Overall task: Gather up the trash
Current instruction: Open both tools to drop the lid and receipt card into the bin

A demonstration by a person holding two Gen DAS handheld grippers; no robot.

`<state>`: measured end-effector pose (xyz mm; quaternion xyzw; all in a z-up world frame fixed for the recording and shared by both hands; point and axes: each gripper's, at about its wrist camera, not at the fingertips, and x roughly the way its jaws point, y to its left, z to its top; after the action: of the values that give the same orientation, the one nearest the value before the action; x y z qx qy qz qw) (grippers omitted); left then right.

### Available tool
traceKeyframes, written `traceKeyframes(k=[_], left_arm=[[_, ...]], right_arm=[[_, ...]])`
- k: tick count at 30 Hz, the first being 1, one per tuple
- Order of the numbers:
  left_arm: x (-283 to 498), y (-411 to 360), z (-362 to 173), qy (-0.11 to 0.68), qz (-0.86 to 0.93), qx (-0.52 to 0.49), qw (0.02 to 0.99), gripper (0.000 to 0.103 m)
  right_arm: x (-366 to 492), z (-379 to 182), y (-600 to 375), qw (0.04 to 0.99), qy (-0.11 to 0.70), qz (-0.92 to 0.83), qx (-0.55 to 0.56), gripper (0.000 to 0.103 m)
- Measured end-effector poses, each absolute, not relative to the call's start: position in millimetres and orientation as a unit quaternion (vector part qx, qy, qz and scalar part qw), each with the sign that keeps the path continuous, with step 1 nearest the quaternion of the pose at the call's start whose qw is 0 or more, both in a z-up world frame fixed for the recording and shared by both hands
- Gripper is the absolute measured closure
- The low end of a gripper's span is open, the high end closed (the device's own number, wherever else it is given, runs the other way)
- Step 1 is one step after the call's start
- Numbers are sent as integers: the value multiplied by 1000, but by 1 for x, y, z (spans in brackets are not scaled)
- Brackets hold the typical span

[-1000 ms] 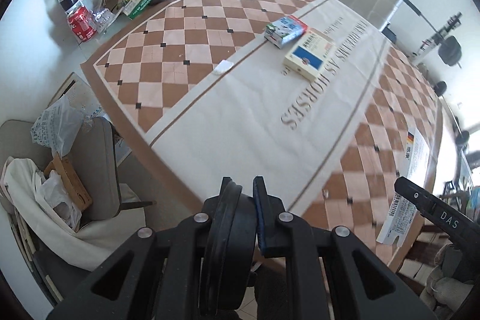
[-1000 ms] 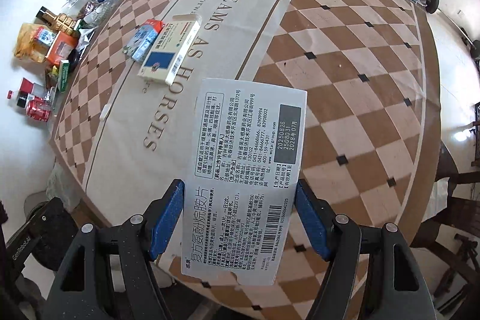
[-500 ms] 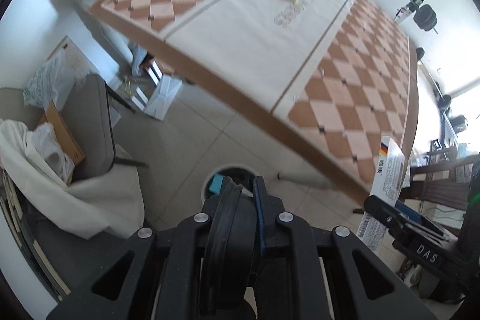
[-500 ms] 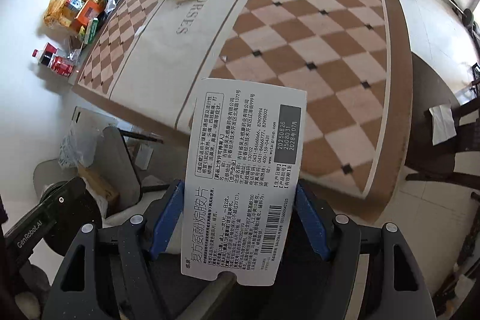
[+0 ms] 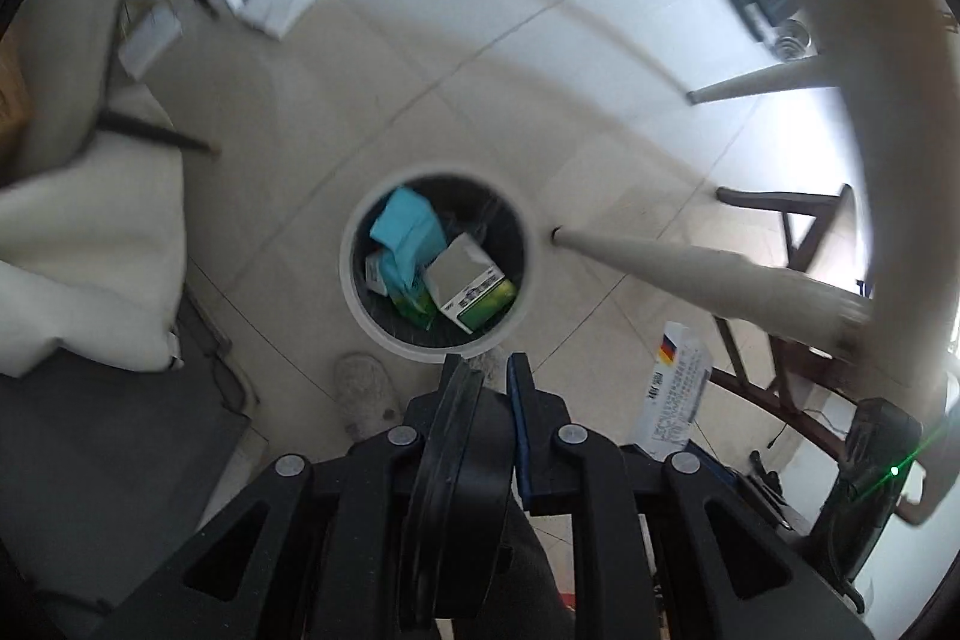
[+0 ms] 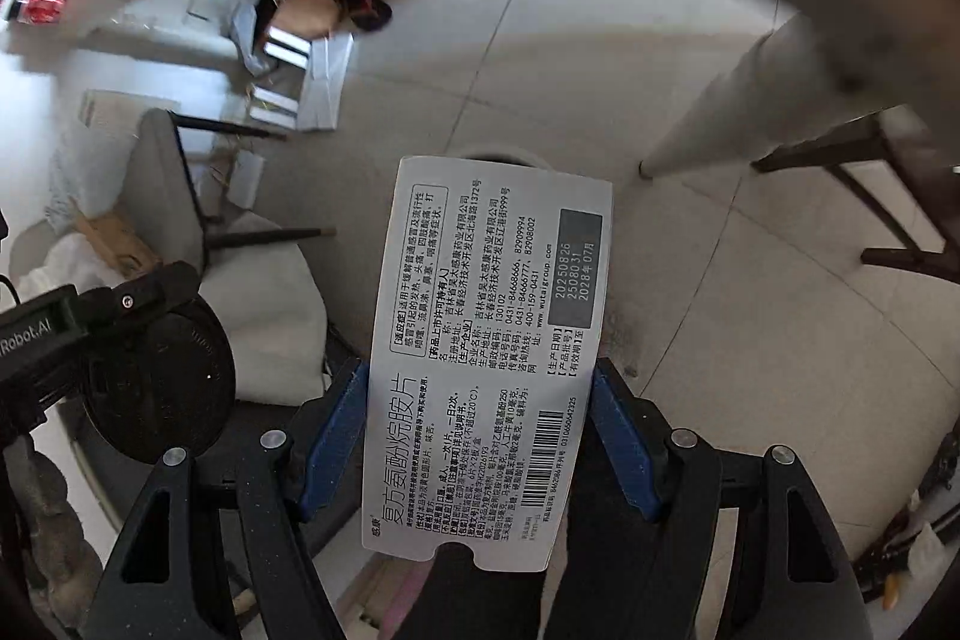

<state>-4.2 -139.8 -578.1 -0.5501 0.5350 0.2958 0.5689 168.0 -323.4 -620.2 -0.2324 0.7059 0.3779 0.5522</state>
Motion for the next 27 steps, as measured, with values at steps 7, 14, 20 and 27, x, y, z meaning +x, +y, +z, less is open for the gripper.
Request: traceKeyframes(k=[7, 14, 20, 27], left_arm=[[-1, -132, -701, 547, 282, -575, 539, 91], [-9, -124, -763, 563, 280, -577, 521, 26], [-24, -121, -771, 551, 296, -585, 516, 12], [-26, -124, -745, 576, 330, -522, 535, 5]], right_arm=[[176, -769, -288, 503, 734, 384, -247, 28], [189, -867, -251, 457, 758, 376, -273, 27], [188, -902, -240, 434, 773, 363, -286, 10], [185, -888, -241, 444, 765, 366, -288, 2]])
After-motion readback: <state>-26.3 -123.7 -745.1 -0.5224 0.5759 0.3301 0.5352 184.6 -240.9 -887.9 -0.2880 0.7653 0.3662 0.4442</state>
